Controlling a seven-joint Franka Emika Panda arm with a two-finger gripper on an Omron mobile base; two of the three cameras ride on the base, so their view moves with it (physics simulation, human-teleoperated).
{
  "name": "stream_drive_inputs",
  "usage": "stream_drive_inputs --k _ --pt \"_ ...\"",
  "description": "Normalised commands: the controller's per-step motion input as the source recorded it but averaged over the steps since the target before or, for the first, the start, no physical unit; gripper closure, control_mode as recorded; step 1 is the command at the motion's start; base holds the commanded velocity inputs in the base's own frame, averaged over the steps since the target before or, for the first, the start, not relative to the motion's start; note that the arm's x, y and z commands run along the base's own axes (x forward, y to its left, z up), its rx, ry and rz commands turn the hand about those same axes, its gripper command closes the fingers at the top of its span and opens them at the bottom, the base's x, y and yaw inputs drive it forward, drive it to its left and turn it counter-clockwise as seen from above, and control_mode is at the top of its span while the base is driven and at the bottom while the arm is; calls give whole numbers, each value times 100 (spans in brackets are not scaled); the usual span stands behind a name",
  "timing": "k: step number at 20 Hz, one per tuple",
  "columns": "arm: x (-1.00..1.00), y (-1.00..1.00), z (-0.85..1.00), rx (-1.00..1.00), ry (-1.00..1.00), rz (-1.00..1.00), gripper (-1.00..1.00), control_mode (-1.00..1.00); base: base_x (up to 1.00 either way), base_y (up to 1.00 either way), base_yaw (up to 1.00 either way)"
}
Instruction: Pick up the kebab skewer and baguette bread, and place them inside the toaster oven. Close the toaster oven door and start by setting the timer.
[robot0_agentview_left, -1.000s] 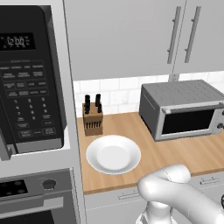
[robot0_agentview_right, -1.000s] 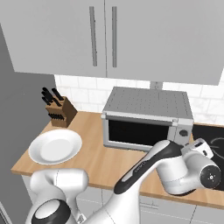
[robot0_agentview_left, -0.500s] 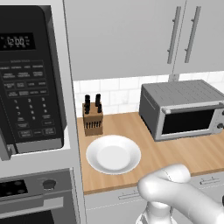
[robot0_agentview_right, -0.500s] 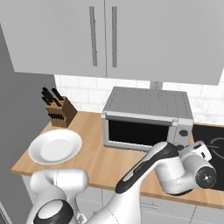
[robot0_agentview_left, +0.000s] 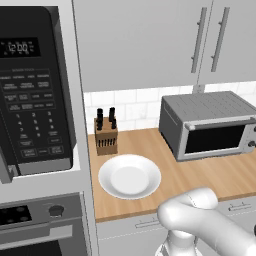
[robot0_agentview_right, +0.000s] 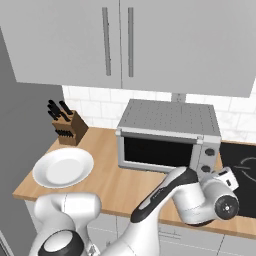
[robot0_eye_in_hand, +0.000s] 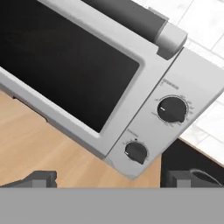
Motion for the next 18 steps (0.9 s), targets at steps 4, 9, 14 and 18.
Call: stream_drive_inputs --k 4,9,14,18 --pt "19 0 -29 0 0 -5 -100 -100 0 0 0" --pt "13 -5 -17 -2 0 -2 -100 -100 0 0 0" --pt "-7 -30 -1 -6 -6 0 -100 -100 0 0 0" --pt "-1 -41 -4 -11 -7 1 -100 -100 0 0 0"
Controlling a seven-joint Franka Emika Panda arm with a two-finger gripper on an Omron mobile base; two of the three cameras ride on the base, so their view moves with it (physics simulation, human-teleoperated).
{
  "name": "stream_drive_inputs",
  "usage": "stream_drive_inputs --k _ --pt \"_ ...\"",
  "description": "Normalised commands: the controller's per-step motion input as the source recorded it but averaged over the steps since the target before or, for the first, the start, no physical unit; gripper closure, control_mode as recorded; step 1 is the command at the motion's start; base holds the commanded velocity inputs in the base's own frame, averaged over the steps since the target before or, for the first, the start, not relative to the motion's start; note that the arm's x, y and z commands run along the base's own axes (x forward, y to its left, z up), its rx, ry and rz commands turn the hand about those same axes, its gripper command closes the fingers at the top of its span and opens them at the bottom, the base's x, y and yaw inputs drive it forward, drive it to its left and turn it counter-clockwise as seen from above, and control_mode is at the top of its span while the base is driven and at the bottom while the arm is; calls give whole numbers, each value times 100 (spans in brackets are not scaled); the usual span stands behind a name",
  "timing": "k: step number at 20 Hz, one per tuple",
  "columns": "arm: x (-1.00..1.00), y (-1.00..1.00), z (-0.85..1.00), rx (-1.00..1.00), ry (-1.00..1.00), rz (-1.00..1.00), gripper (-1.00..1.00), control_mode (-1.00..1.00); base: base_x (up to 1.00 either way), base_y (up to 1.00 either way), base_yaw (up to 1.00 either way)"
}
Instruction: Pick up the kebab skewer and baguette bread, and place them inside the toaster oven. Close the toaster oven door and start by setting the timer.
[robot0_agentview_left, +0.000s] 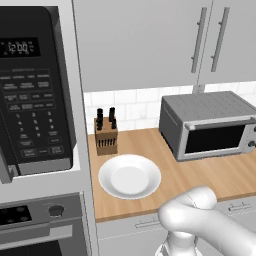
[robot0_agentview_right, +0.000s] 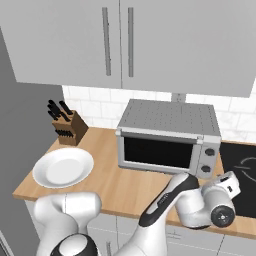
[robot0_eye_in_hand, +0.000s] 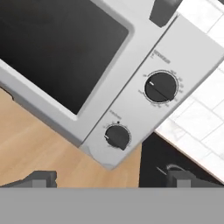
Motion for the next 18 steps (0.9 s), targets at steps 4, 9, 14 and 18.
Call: stream_drive_inputs --k 4,9,14,18 --pt "12 -5 0 -15 -1 4 -100 -100 0 0 0" --pt "9 0 0 -12 -3 7 -100 -100 0 0 0" --pt "23 0 0 -2 -4 7 -100 -100 0 0 0" --pt "35 2 0 0 0 4 -100 -100 0 0 0"
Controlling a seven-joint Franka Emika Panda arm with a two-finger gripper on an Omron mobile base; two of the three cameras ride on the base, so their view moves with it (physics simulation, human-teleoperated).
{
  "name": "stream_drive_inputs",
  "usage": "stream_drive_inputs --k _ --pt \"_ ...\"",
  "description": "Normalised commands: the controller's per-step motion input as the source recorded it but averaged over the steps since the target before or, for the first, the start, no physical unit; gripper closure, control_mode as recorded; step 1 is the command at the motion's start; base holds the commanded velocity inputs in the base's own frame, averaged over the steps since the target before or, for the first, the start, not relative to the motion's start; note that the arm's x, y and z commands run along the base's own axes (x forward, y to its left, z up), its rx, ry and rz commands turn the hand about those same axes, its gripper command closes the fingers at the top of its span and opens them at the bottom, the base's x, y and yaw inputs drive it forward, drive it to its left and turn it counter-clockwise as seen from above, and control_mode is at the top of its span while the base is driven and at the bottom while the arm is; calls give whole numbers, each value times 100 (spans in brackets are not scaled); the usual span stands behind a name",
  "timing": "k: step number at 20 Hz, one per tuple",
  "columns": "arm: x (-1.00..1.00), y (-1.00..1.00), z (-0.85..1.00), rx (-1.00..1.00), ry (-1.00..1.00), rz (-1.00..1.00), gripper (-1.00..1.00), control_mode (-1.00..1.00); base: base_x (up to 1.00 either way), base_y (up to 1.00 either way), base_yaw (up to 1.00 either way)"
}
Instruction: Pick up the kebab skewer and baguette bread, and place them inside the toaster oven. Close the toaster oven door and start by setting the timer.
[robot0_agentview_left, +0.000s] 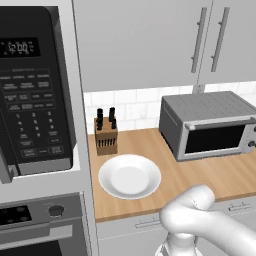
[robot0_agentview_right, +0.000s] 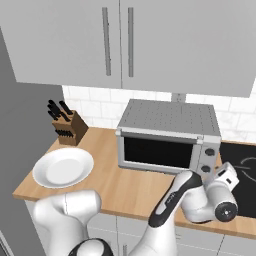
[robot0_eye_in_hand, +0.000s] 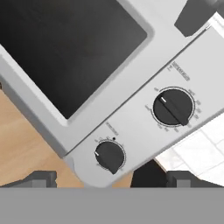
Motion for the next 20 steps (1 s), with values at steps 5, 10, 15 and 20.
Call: stream_drive_inputs --k 5,10,15,20 --pt "24 0 -13 0 0 3 -100 -100 0 0 0" --pt "9 0 -28 0 -1 3 -100 -100 0 0 0" --pt "26 4 -13 0 -5 2 -100 -100 0 0 0" --pt "25 1 0 0 -7 1 -100 -100 0 0 0"
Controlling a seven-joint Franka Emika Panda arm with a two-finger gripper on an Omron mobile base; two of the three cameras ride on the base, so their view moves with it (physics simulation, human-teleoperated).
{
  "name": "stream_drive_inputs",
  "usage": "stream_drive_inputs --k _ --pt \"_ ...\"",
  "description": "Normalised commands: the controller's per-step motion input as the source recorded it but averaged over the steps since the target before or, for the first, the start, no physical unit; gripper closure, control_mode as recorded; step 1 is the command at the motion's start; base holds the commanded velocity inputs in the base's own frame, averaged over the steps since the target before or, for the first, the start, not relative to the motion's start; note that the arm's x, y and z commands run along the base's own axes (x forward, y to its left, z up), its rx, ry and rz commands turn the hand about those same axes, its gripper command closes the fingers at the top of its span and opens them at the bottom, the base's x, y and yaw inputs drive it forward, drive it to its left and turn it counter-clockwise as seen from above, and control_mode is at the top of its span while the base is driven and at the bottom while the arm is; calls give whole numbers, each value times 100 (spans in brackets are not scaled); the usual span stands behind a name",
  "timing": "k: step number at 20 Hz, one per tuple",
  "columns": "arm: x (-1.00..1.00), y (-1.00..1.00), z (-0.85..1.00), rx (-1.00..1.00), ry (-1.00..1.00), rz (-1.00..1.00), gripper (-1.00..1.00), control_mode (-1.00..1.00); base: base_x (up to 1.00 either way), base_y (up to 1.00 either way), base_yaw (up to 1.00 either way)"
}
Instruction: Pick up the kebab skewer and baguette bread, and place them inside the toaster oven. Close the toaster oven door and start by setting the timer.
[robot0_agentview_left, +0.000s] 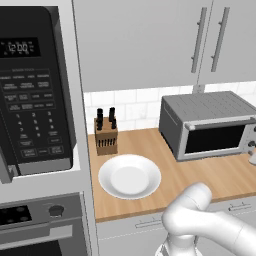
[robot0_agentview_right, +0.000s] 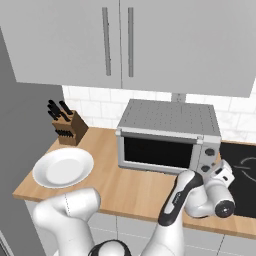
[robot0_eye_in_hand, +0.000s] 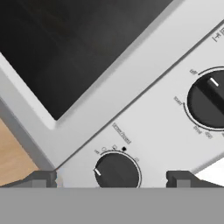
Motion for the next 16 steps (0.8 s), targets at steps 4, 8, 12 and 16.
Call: stream_drive_inputs --k 4,8,12,16 --pt "8 0 -3 -1 -6 0 -100 -100 0 0 0" --pt "11 0 -16 -3 -6 0 -100 -100 0 0 0" --pt "14 0 -20 -7 -3 0 -100 -100 0 0 0" --pt "13 0 -7 -8 -5 0 -100 -100 0 0 0"
